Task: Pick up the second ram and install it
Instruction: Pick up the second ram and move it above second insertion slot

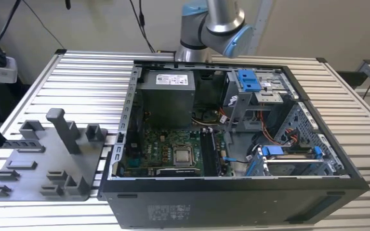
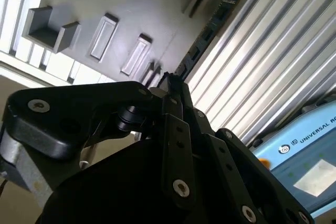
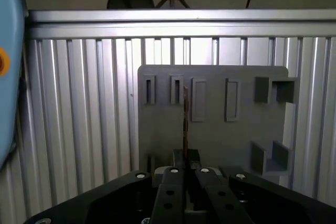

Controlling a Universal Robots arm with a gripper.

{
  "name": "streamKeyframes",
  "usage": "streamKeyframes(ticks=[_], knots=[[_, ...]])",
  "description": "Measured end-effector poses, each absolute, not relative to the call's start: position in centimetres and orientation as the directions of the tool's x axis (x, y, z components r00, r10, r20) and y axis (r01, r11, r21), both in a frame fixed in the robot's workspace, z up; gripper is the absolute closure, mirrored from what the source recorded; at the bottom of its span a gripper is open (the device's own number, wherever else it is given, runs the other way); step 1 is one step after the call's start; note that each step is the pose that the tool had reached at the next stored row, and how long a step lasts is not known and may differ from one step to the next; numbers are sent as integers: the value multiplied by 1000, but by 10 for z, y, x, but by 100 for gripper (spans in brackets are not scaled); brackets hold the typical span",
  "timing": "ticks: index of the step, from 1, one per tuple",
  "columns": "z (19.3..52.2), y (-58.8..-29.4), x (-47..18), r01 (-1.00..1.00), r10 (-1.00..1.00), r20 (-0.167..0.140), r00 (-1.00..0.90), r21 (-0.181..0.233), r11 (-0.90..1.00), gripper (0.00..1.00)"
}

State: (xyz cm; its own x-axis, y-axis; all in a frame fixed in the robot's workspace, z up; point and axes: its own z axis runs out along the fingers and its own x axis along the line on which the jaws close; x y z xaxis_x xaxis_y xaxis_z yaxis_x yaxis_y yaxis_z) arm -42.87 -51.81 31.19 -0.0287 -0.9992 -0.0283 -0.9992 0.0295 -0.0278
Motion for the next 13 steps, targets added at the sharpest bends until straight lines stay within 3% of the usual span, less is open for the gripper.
streamKeyframes(ticks=[13], knots=[[332, -518, -429, -999, -999, -28, -29, -28, 30, 86]])
